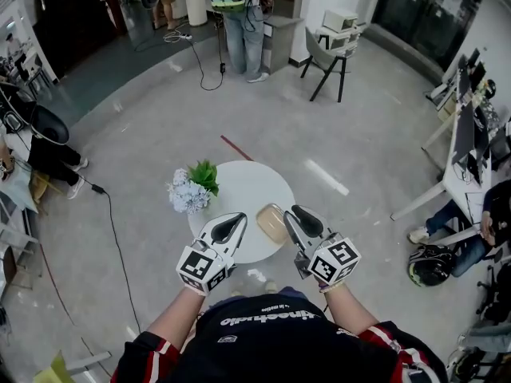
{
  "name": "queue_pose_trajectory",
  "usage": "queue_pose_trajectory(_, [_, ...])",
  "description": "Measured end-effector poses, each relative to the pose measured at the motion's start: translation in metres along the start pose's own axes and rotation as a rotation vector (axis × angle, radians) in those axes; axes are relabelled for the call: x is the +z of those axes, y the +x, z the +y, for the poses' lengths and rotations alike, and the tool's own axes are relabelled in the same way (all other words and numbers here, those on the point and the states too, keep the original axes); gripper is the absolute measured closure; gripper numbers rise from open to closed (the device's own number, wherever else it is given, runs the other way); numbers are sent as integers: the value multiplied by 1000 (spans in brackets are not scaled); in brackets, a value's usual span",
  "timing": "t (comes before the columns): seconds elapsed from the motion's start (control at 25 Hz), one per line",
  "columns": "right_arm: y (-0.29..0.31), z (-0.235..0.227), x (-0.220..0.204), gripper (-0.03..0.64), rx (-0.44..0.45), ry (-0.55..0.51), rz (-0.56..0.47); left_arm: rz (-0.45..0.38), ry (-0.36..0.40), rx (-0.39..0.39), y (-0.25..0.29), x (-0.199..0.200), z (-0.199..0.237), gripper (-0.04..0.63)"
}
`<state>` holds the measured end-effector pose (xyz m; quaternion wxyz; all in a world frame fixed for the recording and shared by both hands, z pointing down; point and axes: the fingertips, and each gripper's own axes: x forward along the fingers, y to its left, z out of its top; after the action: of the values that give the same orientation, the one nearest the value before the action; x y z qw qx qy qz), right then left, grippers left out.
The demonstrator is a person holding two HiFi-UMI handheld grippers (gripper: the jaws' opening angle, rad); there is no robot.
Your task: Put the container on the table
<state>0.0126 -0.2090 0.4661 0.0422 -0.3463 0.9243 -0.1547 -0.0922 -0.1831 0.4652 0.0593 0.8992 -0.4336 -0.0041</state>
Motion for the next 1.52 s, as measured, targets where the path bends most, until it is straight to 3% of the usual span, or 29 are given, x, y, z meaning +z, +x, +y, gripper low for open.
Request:
queue_pose_trajectory(0.68, [12, 63, 20, 512, 174, -72, -4, -14, -13, -37, -14, 23, -12, 571])
queue_pose_trajectory(1.52, [14, 75, 28, 565, 198, -138, 26, -26, -30, -51, -15, 34, -14, 572])
